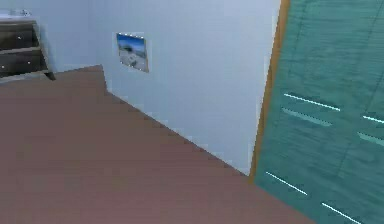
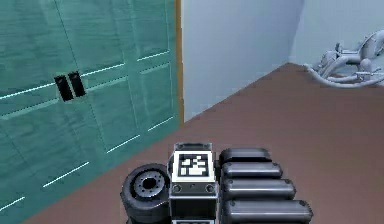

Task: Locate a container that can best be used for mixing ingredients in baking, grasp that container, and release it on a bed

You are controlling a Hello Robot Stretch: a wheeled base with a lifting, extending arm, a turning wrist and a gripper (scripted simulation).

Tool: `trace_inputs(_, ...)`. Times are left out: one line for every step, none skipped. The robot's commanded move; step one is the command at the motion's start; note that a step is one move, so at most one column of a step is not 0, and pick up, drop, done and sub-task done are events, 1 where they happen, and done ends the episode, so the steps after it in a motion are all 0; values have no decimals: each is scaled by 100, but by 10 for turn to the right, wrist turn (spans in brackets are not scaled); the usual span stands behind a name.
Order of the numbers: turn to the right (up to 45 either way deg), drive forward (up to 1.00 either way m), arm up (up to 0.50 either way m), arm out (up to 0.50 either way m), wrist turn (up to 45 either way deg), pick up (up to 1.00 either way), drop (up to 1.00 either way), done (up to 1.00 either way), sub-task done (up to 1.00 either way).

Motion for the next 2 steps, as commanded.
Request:
trace_inputs(-420, 0, 0, 0, 0, 0, 0, 0, 0)
trace_inputs(0, 100, 0, 0, 0, 0, 0, 0, 0)
